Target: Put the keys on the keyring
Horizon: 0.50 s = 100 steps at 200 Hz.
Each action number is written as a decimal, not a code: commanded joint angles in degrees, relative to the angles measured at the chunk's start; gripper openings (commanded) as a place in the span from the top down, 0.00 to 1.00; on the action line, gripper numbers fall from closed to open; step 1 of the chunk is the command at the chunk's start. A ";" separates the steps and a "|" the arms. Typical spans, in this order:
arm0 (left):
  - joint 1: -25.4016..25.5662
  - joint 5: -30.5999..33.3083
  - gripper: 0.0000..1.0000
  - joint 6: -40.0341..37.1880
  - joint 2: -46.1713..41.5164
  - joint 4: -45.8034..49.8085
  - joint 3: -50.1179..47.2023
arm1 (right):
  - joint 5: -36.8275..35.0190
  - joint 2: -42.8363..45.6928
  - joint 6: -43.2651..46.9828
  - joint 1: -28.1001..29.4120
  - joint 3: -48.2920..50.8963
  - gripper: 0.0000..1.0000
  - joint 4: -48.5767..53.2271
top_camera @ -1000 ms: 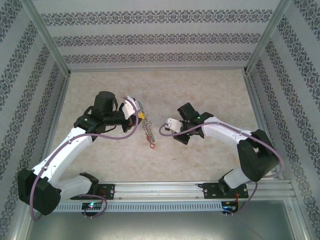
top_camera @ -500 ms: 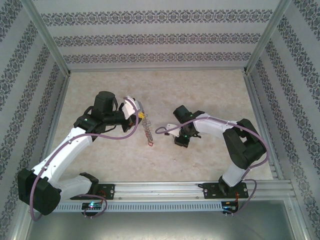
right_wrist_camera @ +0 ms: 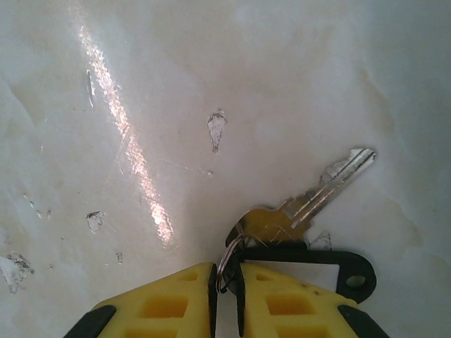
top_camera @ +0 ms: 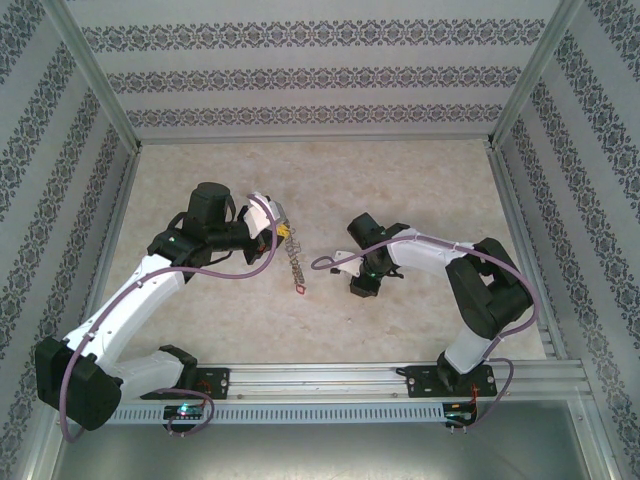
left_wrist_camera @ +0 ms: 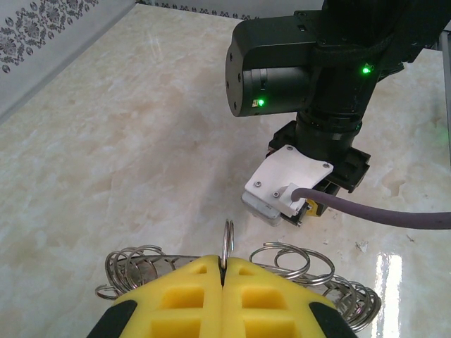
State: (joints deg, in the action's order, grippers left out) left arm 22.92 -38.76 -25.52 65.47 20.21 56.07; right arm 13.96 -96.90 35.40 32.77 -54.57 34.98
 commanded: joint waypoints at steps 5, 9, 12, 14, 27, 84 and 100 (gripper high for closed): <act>0.48 -1.23 1.00 -0.70 -1.09 -1.75 0.28 | 1.51 0.22 1.06 0.14 0.25 0.84 1.27; 0.46 -1.23 1.00 -0.67 -1.18 -1.75 0.27 | 1.72 0.10 1.08 0.18 0.17 0.85 1.23; 0.53 -1.23 1.00 -0.68 -1.15 -1.75 0.30 | 1.80 0.05 1.15 0.18 0.16 0.85 1.31; 0.48 -1.23 1.00 -0.68 -1.18 -1.71 0.32 | 1.89 -0.02 1.21 0.18 0.10 0.86 1.31; 0.47 -1.17 1.00 -0.67 -1.29 -1.66 0.35 | 2.04 0.00 1.66 0.14 0.00 0.89 1.66; 0.47 -1.23 1.00 -1.07 -1.20 -1.32 0.35 | 3.63 3.50 2.83 0.11 0.51 1.00 0.67; 0.53 -1.05 1.00 -1.29 -1.11 -1.22 0.28 | 4.52 5.29 2.84 0.02 0.77 1.00 -0.03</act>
State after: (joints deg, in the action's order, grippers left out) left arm 22.92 -38.76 -25.54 65.47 20.21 56.07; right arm 15.92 -95.50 37.12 32.77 -54.50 35.11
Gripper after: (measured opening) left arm 0.060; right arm 0.040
